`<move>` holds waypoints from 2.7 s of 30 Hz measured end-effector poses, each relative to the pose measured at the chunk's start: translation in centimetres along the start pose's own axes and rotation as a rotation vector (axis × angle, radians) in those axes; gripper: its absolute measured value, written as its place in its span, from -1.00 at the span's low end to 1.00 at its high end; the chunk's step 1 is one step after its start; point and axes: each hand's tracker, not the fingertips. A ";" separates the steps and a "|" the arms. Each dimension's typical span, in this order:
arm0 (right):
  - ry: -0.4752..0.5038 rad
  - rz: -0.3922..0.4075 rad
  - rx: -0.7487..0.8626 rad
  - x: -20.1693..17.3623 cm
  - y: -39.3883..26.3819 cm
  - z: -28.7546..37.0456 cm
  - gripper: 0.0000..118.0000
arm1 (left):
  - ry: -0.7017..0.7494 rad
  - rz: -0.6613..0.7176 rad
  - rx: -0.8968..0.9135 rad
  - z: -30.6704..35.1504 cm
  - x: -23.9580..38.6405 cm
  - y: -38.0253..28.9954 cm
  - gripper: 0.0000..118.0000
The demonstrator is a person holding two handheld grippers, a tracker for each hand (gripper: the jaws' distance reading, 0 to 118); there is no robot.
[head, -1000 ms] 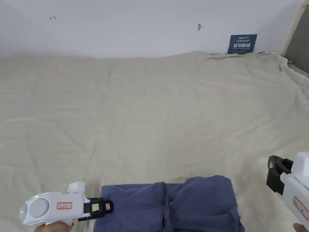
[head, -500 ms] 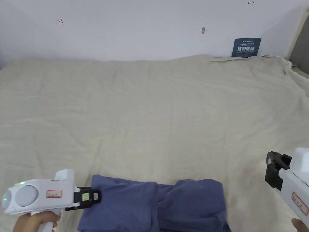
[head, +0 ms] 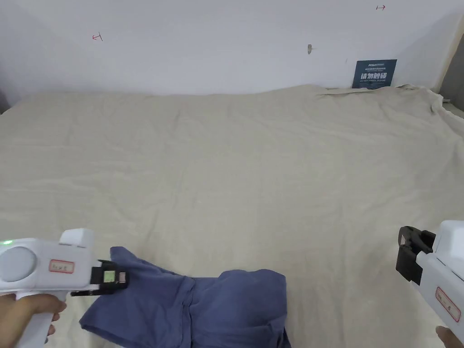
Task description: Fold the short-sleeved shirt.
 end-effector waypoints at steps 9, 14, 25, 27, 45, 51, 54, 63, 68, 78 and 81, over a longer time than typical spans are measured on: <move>-0.007 -0.003 0.016 0.3 0.1 0.7 -1.00 | -0.107 -0.223 -0.115 -7.6 10.5 1.7 -0.90; -0.013 -0.011 0.013 0.6 -0.1 0.9 -1.00 | -0.122 -0.245 -0.181 -12.1 14.8 1.2 -0.90; -0.031 -0.013 -0.004 1.3 -0.7 1.0 -1.00 | -0.120 -0.230 -0.255 -18.1 19.2 -0.7 -0.90; -0.034 -0.014 -0.006 1.4 -0.8 1.0 -1.00 | -0.108 -0.230 -0.255 -18.6 19.3 -1.0 -0.88; -0.031 -0.007 0.002 1.1 -0.2 1.2 -1.00 | -0.172 -0.144 0.181 -8.7 14.0 -0.4 0.94; -0.027 -0.004 0.006 0.8 -0.1 1.2 -1.00 | -0.072 -0.097 0.366 -8.9 10.8 -2.6 -0.38; -0.026 -0.010 0.004 0.7 -0.2 1.1 -1.00 | -0.043 -0.118 0.371 -10.4 10.6 -4.0 -0.85; -0.033 -0.022 -0.014 1.2 -0.9 1.1 -1.00 | -0.075 -0.198 0.302 -16.0 14.3 -8.3 -1.00; -0.052 -0.028 -0.025 2.3 -1.4 1.2 -1.00 | -0.088 -0.234 0.238 -19.0 17.4 -9.7 -1.00; -0.085 -0.042 -0.042 3.8 -1.9 1.4 -1.00 | -0.087 -0.274 0.226 -21.0 20.6 -10.9 -1.00; -0.089 -0.044 -0.039 3.8 -1.8 1.4 -1.00 | -0.098 -0.268 0.233 -20.7 20.9 -10.9 -1.00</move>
